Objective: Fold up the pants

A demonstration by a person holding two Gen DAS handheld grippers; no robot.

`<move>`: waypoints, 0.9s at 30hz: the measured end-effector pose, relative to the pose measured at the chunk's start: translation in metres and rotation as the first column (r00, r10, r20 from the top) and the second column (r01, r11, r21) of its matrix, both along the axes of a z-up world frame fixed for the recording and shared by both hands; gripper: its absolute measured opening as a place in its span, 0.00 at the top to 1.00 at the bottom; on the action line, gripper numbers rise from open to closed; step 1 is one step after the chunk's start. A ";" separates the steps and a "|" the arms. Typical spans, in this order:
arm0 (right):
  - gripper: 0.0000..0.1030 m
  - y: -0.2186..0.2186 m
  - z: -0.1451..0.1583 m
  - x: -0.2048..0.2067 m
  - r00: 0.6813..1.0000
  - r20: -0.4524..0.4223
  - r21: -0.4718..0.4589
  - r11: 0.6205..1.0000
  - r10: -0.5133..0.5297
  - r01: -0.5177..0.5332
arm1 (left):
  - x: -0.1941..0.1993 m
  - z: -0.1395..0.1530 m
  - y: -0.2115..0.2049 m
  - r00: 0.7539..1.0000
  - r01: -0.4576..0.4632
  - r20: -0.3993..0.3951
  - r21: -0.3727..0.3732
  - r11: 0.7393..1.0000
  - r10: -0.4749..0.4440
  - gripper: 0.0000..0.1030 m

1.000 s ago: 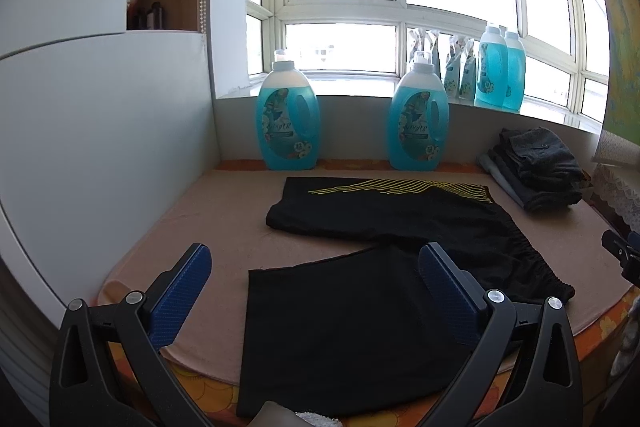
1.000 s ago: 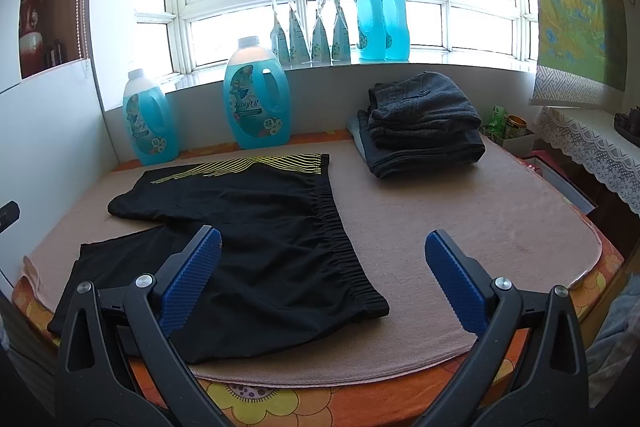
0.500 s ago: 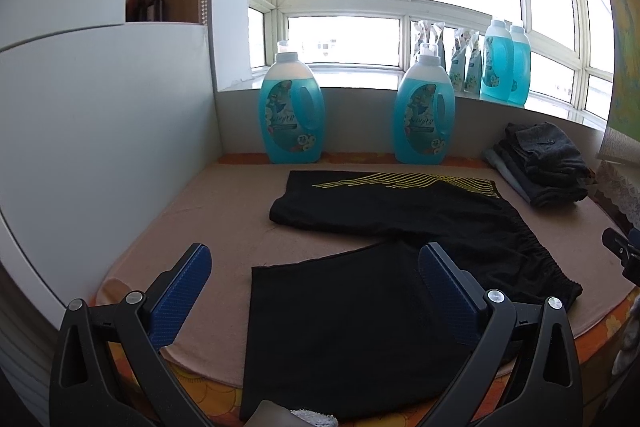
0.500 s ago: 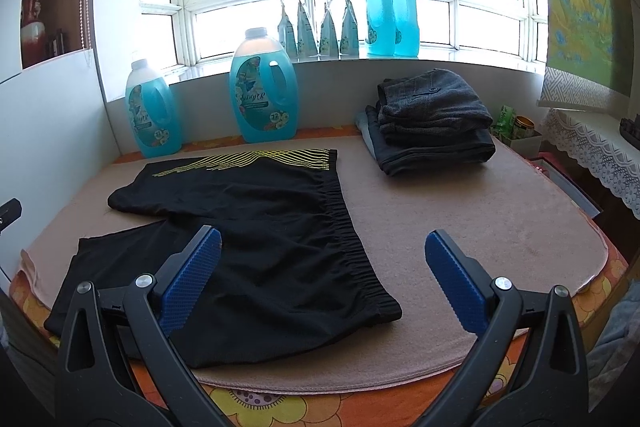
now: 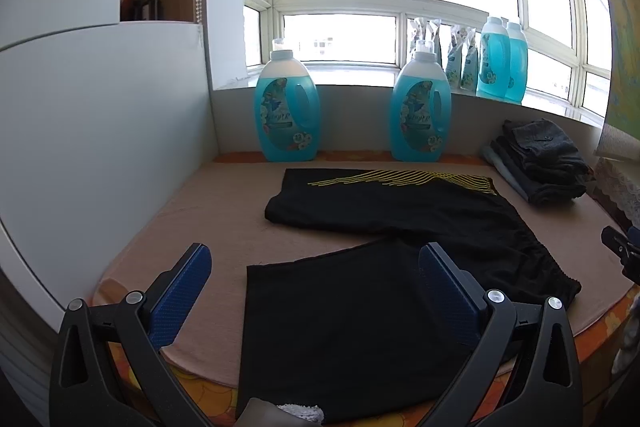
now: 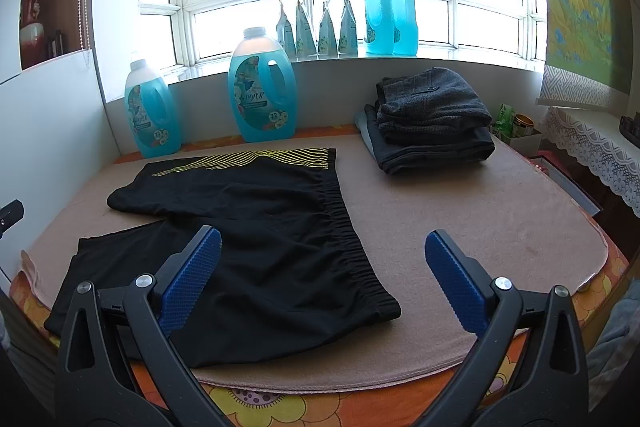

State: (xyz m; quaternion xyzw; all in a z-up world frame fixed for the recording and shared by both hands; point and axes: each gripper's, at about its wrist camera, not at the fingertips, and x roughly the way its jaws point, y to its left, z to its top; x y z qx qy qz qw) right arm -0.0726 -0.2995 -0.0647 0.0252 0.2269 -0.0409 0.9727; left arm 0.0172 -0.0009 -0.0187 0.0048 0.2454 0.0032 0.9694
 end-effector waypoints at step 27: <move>0.00 -0.008 -0.022 0.006 0.991 -0.015 -0.154 0.979 0.134 -0.134 | 0.015 -0.041 0.031 0.988 0.119 -0.107 0.068 0.991 -0.111 0.17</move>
